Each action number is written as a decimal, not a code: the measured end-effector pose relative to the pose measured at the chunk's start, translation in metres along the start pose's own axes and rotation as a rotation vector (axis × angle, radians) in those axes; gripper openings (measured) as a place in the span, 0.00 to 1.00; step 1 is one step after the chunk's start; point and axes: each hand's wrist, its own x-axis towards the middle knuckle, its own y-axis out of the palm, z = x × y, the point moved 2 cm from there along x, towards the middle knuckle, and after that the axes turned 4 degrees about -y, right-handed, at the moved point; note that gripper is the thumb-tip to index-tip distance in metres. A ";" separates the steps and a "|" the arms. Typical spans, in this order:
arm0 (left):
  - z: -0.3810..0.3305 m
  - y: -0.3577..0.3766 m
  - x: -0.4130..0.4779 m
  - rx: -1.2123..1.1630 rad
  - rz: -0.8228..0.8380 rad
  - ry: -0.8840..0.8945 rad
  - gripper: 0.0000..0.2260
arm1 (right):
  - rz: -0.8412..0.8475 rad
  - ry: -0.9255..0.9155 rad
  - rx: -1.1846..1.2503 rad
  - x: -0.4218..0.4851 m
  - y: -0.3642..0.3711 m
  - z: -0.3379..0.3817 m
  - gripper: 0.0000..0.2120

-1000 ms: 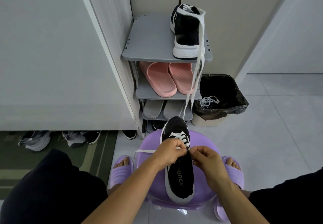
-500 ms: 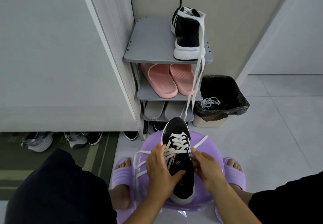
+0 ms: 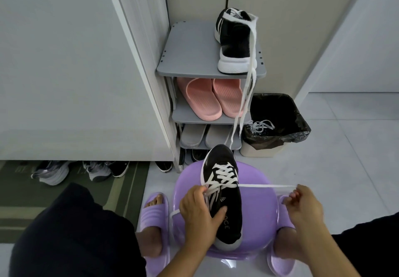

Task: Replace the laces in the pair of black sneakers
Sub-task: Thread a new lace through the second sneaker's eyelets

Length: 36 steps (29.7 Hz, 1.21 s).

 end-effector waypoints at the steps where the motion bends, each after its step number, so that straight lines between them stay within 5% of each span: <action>1: -0.001 -0.002 0.000 -0.114 0.031 -0.020 0.20 | 0.133 0.067 -0.114 -0.007 0.004 -0.004 0.11; 3: 0.000 -0.004 0.006 -0.350 0.117 -0.097 0.17 | 0.381 0.191 -0.313 -0.025 0.020 -0.029 0.08; 5: 0.000 -0.008 0.020 -0.361 0.169 -0.135 0.10 | 0.458 0.183 -0.296 -0.038 0.037 -0.046 0.06; 8: -0.011 -0.012 0.056 -0.128 0.311 0.020 0.03 | 0.328 0.029 -0.155 -0.037 0.045 -0.045 0.09; 11: -0.038 -0.012 0.081 0.309 0.524 0.340 0.07 | 0.128 -0.177 0.000 -0.031 0.032 -0.024 0.09; 14: -0.047 -0.013 0.089 0.430 0.476 0.426 0.10 | 0.086 -0.202 0.001 -0.027 0.020 -0.009 0.07; 20: -0.019 -0.023 0.076 0.264 0.395 0.200 0.07 | 0.150 -0.124 -0.171 -0.038 0.014 -0.032 0.08; 24: -0.018 -0.020 0.068 -0.072 0.413 -0.099 0.03 | 0.393 -0.019 -0.407 -0.055 0.034 -0.056 0.11; 28: -0.033 -0.026 0.075 -0.517 0.578 -0.337 0.09 | 0.400 -0.014 -0.279 -0.052 0.049 -0.046 0.08; 32: -0.040 -0.027 0.086 -0.461 0.798 -0.323 0.06 | 0.331 -0.088 -0.247 -0.052 0.046 -0.040 0.08; 36: -0.030 -0.021 0.090 -0.342 0.534 -0.376 0.06 | 0.157 -0.148 -0.088 -0.049 0.032 -0.032 0.07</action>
